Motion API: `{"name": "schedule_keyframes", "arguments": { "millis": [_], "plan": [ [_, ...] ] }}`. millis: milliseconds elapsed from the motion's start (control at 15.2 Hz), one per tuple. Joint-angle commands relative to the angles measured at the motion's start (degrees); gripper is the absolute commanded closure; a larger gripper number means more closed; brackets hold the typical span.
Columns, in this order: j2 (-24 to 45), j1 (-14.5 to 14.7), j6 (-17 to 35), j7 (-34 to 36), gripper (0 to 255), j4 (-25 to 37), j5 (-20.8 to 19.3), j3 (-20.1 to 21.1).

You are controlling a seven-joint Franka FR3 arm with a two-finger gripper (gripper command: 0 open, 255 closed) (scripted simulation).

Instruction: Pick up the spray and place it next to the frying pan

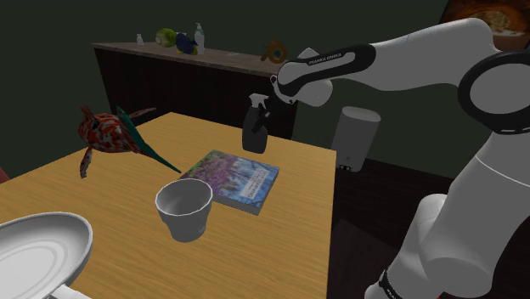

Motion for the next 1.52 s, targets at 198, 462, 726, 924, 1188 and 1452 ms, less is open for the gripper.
{"name": "schedule_keyframes", "arguments": {
  "millis": [198,462,726,924,1188,1452],
  "plan": [
    [0.0,0.0,0.0,0.0,255,0.0,0.0,0.0],
    [0.0,0.0,0.0,0.0,255,0.0,0.0,0.0],
    [-0.7,-0.2,-2.0,1.3,255,1.5,-1.3,0.1],
    [-1.3,-0.3,-4.0,2.5,255,3.1,-2.3,0.1],
    [-1.9,-0.5,-6.8,4.0,255,5.4,-3.6,0.2],
    [-2.3,-0.6,-9.6,5.3,255,8.0,-4.6,0.3]
  ]
}}
